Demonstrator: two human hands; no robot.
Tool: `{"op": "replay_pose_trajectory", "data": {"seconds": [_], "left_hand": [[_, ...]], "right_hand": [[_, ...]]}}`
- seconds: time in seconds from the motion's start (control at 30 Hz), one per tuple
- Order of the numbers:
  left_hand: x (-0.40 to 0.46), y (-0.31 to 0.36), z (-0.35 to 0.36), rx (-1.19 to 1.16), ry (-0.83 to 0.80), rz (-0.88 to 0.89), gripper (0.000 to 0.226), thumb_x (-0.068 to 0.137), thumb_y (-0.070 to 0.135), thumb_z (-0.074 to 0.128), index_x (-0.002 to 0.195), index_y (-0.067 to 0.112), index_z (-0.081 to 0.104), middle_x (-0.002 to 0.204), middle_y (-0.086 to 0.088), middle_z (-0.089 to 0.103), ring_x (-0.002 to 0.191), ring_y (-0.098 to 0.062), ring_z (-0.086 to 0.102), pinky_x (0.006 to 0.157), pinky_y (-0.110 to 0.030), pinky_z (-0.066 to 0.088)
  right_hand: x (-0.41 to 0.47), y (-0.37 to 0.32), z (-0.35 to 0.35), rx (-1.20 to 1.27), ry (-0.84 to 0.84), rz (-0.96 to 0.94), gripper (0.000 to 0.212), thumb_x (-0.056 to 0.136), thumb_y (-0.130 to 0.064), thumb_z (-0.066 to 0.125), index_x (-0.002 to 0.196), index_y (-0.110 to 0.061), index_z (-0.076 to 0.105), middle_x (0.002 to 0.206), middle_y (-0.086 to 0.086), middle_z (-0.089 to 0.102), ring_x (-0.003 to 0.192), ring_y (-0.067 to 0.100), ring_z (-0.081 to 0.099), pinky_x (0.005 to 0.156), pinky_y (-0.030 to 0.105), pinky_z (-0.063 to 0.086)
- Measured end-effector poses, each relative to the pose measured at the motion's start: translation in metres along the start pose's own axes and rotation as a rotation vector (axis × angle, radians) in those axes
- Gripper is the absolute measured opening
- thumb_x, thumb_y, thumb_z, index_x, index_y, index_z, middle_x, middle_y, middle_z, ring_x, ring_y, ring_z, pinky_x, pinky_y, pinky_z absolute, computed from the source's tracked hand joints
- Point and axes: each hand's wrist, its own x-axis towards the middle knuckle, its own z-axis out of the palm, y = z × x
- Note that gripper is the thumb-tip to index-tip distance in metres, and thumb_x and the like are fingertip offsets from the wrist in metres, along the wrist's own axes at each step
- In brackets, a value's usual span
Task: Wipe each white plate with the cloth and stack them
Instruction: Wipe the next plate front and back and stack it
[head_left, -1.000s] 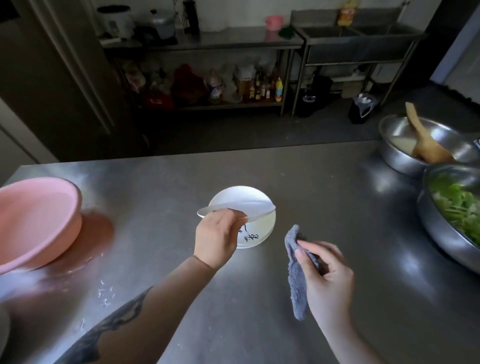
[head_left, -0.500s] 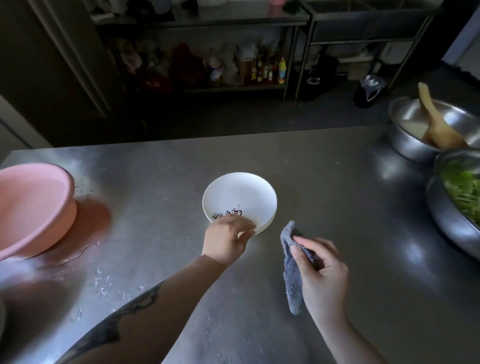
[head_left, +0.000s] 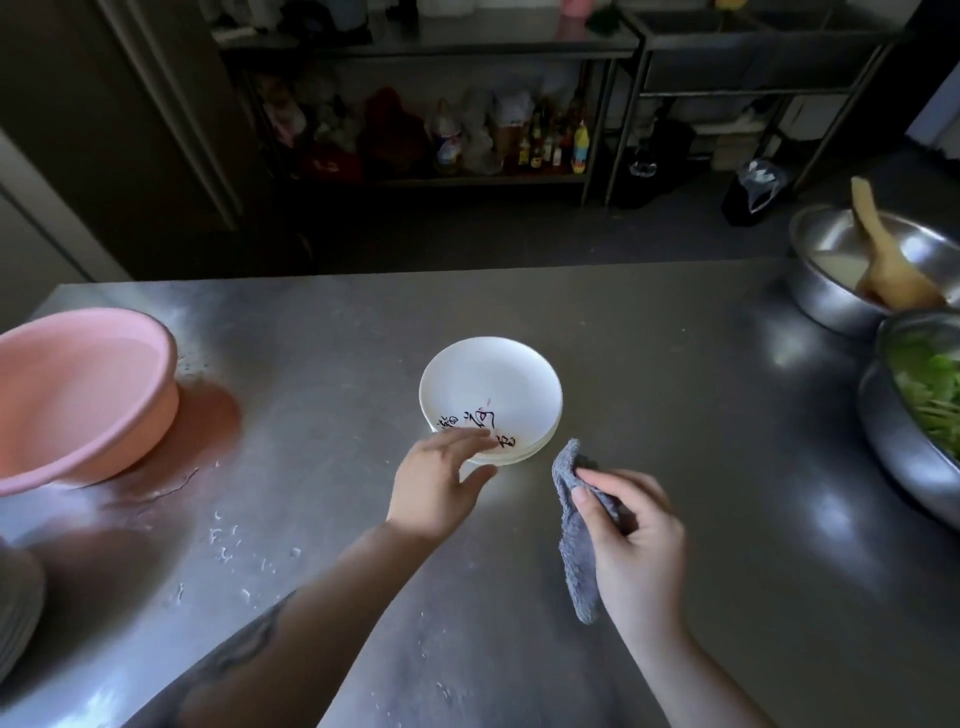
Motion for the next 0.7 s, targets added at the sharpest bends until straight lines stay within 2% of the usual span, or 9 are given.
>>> {"op": "replay_pose_trajectory", "data": {"seconds": [0.07,0.13,0.2,0.3,0.47,0.53,0.63,0.7], "left_hand": [[-0.024,-0.002,-0.028,-0.044,0.119,-0.122,0.027,0.081,0.016,0.079,0.106,0.023,0.075,0.114,0.010,0.072,0.105,-0.010,0.065,0.087,-0.017,0.044],[-0.054,-0.004,-0.056,-0.011,0.200,-0.199,0.023,0.083,0.016,0.077,0.104,0.025,0.074,0.113,0.012,0.071,0.101,-0.010,0.066,0.081,-0.021,0.048],[-0.088,-0.006,-0.087,0.032,0.251,-0.272,0.021,0.083,0.016,0.077,0.102,0.024,0.075,0.114,0.013,0.070,0.101,-0.010,0.067,0.080,-0.024,0.051],[-0.146,-0.014,-0.131,0.098,0.349,-0.415,0.019,0.082,0.016,0.078,0.100,0.024,0.076,0.115,0.014,0.069,0.102,-0.004,0.064,0.078,-0.020,0.048],[-0.239,-0.041,-0.188,0.147,0.526,-0.694,0.019,0.081,0.007,0.078,0.097,0.017,0.077,0.114,0.009,0.069,0.096,-0.018,0.068,0.076,-0.027,0.046],[-0.265,-0.054,-0.209,0.162,0.601,-0.778,0.020,0.082,0.009,0.077,0.098,0.020,0.076,0.115,0.010,0.069,0.100,-0.017,0.067,0.077,-0.027,0.046],[-0.289,-0.081,-0.237,0.183,0.707,-0.873,0.022,0.084,0.014,0.075,0.102,0.026,0.074,0.120,0.011,0.067,0.106,-0.017,0.063,0.075,-0.030,0.046],[-0.296,-0.103,-0.253,0.158,0.762,-0.917,0.022,0.085,0.016,0.073,0.105,0.026,0.072,0.122,0.011,0.066,0.108,-0.019,0.061,0.080,-0.034,0.048]], "right_hand": [[-0.001,-0.007,0.004,0.022,-0.065,0.001,0.030,0.079,0.002,0.073,0.089,-0.026,0.073,0.093,-0.010,0.065,0.087,0.006,0.065,0.078,0.014,0.047],[-0.004,-0.012,0.011,0.014,-0.167,0.002,0.030,0.078,-0.002,0.074,0.090,-0.029,0.073,0.094,-0.016,0.063,0.089,0.008,0.065,0.080,0.018,0.048],[-0.011,-0.018,0.023,-0.022,-0.278,-0.061,0.028,0.076,-0.004,0.077,0.089,-0.030,0.073,0.095,-0.020,0.062,0.090,0.004,0.063,0.080,0.013,0.045],[-0.031,-0.035,0.055,-0.041,-0.434,-0.160,0.028,0.074,-0.004,0.079,0.086,-0.028,0.073,0.091,-0.019,0.063,0.089,0.000,0.061,0.079,0.008,0.042],[-0.082,-0.073,0.109,-0.026,-0.640,-0.291,0.021,0.071,-0.004,0.080,0.081,-0.021,0.075,0.088,-0.014,0.064,0.083,0.003,0.060,0.075,0.010,0.042],[-0.100,-0.084,0.125,-0.007,-0.704,-0.319,0.022,0.071,-0.004,0.081,0.081,-0.023,0.075,0.088,-0.014,0.064,0.083,0.002,0.062,0.075,0.013,0.044],[-0.118,-0.103,0.158,0.008,-0.749,-0.339,0.024,0.071,-0.004,0.081,0.079,-0.025,0.075,0.088,-0.014,0.063,0.085,0.002,0.062,0.075,0.010,0.043],[-0.131,-0.117,0.185,0.020,-0.761,-0.335,0.024,0.071,-0.005,0.081,0.078,-0.026,0.074,0.088,-0.015,0.063,0.085,0.002,0.061,0.075,0.008,0.041]]}}
